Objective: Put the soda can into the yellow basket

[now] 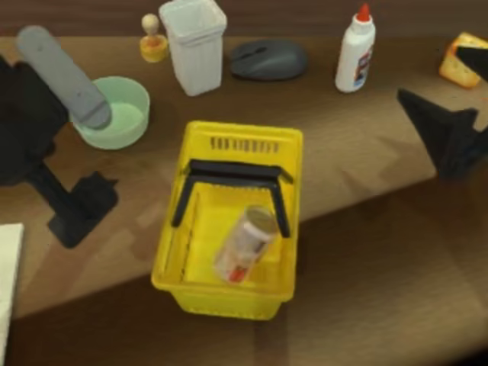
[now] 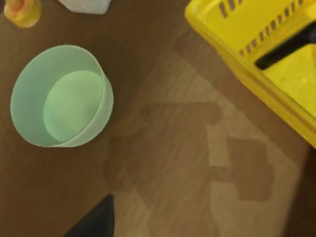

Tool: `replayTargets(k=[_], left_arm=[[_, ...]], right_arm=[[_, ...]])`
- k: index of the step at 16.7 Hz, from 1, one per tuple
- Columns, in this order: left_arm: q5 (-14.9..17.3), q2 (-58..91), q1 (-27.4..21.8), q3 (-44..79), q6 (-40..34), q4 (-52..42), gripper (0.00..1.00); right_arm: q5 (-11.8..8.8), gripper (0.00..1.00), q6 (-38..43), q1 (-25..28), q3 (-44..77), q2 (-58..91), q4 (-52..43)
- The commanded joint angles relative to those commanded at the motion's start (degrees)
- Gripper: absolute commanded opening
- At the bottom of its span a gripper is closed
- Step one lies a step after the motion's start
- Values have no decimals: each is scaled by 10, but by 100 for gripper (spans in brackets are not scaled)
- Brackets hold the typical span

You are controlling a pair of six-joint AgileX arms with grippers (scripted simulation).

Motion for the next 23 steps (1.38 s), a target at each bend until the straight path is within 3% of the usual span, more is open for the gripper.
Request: replayTargets(k=[6, 9, 11, 15, 23], left_arm=[[-10, 317, -95, 286, 143, -198, 100], [-19, 454, -132, 407, 200, -279, 100], [-25, 525, -151, 470, 228, -320, 100], [-34, 609, -172, 544, 261, -369, 100], [-35, 616, -173, 542, 264, -364, 100]], right_arm=[[172, 100, 2, -48, -175, -345, -172], [239, 100, 2, -68, -240, -494, -239], [273, 100, 2, -78, -271, -572, -271], [311, 100, 2, -90, -305, -661, -308], [314, 100, 2, -91, -307, -669, -310]])
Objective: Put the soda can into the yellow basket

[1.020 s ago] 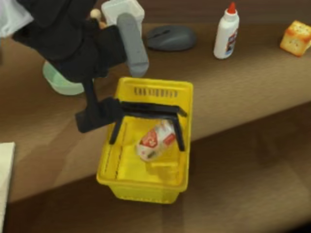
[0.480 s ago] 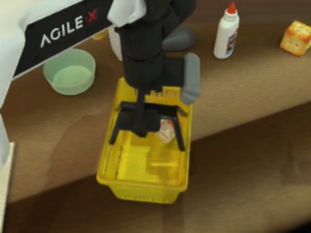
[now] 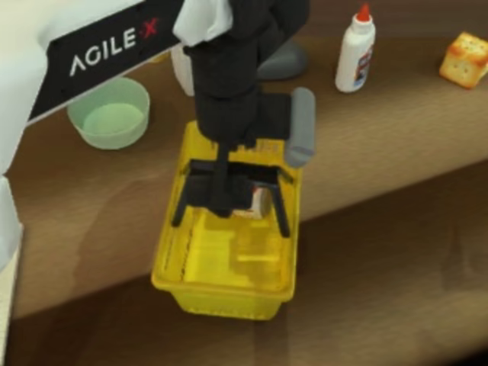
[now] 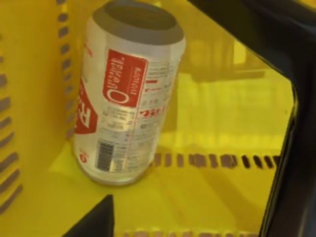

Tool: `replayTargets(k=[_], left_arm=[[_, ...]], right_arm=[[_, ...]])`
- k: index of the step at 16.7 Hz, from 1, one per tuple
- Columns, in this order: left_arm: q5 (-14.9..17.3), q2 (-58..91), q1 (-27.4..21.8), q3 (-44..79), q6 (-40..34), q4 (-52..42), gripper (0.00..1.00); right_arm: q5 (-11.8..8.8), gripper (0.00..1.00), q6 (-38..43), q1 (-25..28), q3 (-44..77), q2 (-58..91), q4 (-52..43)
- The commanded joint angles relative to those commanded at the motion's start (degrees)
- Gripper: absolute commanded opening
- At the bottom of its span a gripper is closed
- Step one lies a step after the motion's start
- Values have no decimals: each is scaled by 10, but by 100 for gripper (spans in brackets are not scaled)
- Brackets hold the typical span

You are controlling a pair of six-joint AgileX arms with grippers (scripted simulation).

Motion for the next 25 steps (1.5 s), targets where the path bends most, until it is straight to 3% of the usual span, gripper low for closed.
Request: replayTargets(k=[8, 21, 25], left_arm=[[0, -1, -1, -38, 0, 37, 100], [0, -1, -1, -38, 0, 37, 2], [0, -1, -1, -38, 0, 37, 0]], right_arm=[[0, 100, 0, 0, 0, 0, 0], [0, 100, 0, 0, 0, 0, 0], [0, 100, 0, 0, 0, 0, 0]])
